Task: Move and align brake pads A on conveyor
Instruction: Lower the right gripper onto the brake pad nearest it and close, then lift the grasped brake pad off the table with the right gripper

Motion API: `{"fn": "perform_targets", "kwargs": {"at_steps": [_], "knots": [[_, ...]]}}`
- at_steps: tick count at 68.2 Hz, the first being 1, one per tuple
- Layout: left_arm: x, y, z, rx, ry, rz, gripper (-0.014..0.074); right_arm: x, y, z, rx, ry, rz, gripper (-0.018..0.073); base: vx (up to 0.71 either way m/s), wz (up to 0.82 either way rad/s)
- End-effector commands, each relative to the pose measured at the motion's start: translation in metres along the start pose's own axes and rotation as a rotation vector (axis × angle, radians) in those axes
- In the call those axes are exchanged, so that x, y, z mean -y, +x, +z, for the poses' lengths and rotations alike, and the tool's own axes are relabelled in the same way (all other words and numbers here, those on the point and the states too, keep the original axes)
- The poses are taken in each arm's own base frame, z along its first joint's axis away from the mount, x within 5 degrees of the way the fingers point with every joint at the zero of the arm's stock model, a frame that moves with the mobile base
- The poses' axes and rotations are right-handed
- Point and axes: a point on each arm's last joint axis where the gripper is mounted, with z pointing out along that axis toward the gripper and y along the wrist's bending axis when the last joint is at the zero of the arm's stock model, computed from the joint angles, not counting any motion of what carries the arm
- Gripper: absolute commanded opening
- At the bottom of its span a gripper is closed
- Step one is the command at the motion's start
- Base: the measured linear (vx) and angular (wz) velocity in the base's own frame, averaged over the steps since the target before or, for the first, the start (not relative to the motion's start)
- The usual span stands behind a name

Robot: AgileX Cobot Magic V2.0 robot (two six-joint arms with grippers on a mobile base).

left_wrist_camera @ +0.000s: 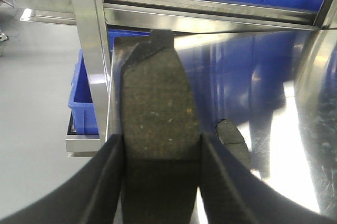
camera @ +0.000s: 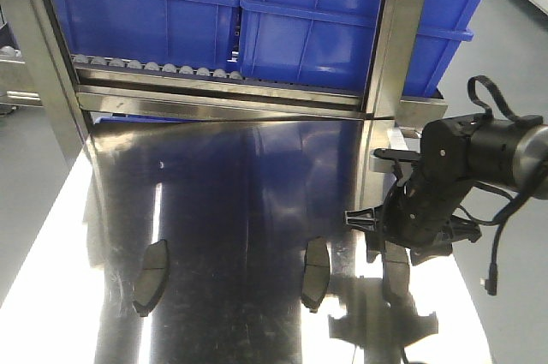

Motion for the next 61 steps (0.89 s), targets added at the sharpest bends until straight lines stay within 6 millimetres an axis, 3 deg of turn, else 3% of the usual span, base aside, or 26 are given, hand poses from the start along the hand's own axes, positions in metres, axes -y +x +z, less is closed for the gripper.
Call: {"fn": "perform_targets", "kwargs": {"at_steps": [1,30,51,61], "knots": [[0.001,-0.017,-0.004,0.119,0.008,-0.009,-0.0006,-0.001,-0.009,-0.019,0.058,0.014,0.003,0.045,0.0,0.0],[0.001,-0.017,-0.004,0.119,0.008,-0.009,-0.0006,0.0,-0.014,-0.013,0.043,0.044,0.002,0.045,0.0,0.0],[0.001,-0.017,-0.004,0.119,0.008,-0.009,-0.0006,0.0,-0.015,0.001,-0.001,0.06,0.001,0.045,0.0,0.0],[0.001,-0.017,-0.004,0.119,0.008,-0.009,-0.0006,0.001,-0.014,0.003,-0.018,0.066,-0.011,0.0391,0.0,0.0]]}}
